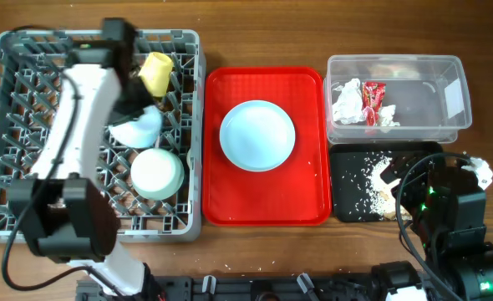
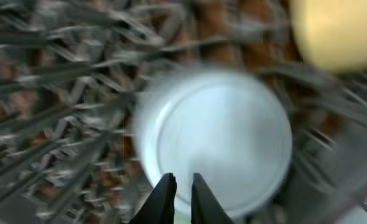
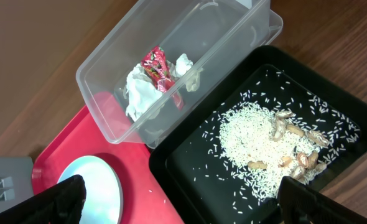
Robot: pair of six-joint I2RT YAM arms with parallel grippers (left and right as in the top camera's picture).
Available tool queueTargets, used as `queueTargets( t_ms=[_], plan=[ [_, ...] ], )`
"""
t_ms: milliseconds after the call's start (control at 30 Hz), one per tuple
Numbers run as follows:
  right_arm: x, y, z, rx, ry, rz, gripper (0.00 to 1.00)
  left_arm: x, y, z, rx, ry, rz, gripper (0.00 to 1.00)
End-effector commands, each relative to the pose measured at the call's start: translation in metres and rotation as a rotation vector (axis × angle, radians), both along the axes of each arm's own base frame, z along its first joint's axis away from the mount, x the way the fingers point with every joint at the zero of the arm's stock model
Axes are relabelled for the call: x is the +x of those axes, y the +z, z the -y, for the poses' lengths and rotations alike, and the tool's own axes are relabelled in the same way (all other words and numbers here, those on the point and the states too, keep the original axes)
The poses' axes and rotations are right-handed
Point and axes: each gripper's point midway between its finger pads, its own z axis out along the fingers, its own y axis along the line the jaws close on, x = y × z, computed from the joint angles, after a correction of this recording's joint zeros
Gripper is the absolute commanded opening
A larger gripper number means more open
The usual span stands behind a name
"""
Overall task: Sort waste into correct bins and load items into the dishwasher rack
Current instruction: 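Grasp the edge of the blue plate with the left gripper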
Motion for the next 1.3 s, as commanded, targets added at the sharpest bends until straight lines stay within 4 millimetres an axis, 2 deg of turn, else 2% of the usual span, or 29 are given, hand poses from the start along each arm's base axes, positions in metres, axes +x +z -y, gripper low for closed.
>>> queueTargets(
  t_ms=[0,100,167,233,300,333,400,467,567,633,700,800,900,1000,1133,1200,1267],
  plan=[
    [0.001,0.005,0.0,0.014,-0.004,0.012,1.0,-0.024,0.002,-0.067,0.013,0.222,-0.037,0.08],
    [0.001,0.005,0.0,0.014,-0.005,0.013,1.0,-0.019,0.021,-0.06,-0.127,0.244,0.061,0.14],
    [0.001,0.005,0.0,0.014,-0.004,0.012,1.0,-0.014,0.046,-0.043,-0.151,0.199,0.153,0.18],
    [0.001,0.005,0.0,0.014,-0.005,0.013,1.0,-0.002,0.074,-0.005,-0.193,0.064,0.262,0.2],
    [0.001,0.005,0.0,0.014,-0.005,0.013,1.0,0.006,0.097,0.053,-0.224,-0.102,0.351,0.28],
    [0.001,0.005,0.0,0.014,-0.004,0.012,1.0,0.007,0.1,0.068,-0.23,-0.143,0.362,0.32],
    [0.001,0.005,0.0,0.014,-0.005,0.013,1.0,0.01,0.1,0.116,-0.255,-0.271,0.376,0.36],
    [0.001,0.005,0.0,0.014,-0.004,0.012,1.0,0.008,0.089,0.173,-0.285,-0.403,0.354,0.39],
    [0.001,0.005,0.0,0.014,-0.005,0.013,1.0,0.001,0.06,0.232,-0.303,-0.537,0.291,0.4],
    [0.001,0.005,0.0,0.014,-0.004,0.012,1.0,-0.005,0.038,0.262,-0.306,-0.602,0.247,0.4],
    [0.001,0.005,0.0,0.014,-0.004,0.012,1.0,-0.012,0.005,0.296,-0.302,-0.675,0.187,0.4],
    [0.001,0.005,0.0,0.014,-0.004,0.012,1.0,-0.023,-0.037,0.331,-0.294,-0.746,0.124,0.4],
    [0.001,0.005,0.0,0.014,-0.005,0.013,1.0,-0.033,-0.072,0.355,-0.285,-0.798,0.079,0.4],
    [0.001,0.005,0.0,0.014,-0.005,0.013,1.0,-0.039,-0.097,0.367,-0.258,-0.827,0.055,0.4],
    [0.001,0.005,0.0,0.014,-0.004,0.012,1.0,-0.044,-0.114,0.37,-0.236,-0.84,0.028,0.4],
    [0.001,0.005,0.0,0.014,-0.005,0.013,1.0,-0.044,-0.125,0.368,-0.205,-0.843,0.022,0.36],
    [0.001,0.005,0.0,0.014,-0.004,0.012,1.0,-0.044,-0.136,0.362,-0.167,-0.841,0.011,0.24]
  ],
)
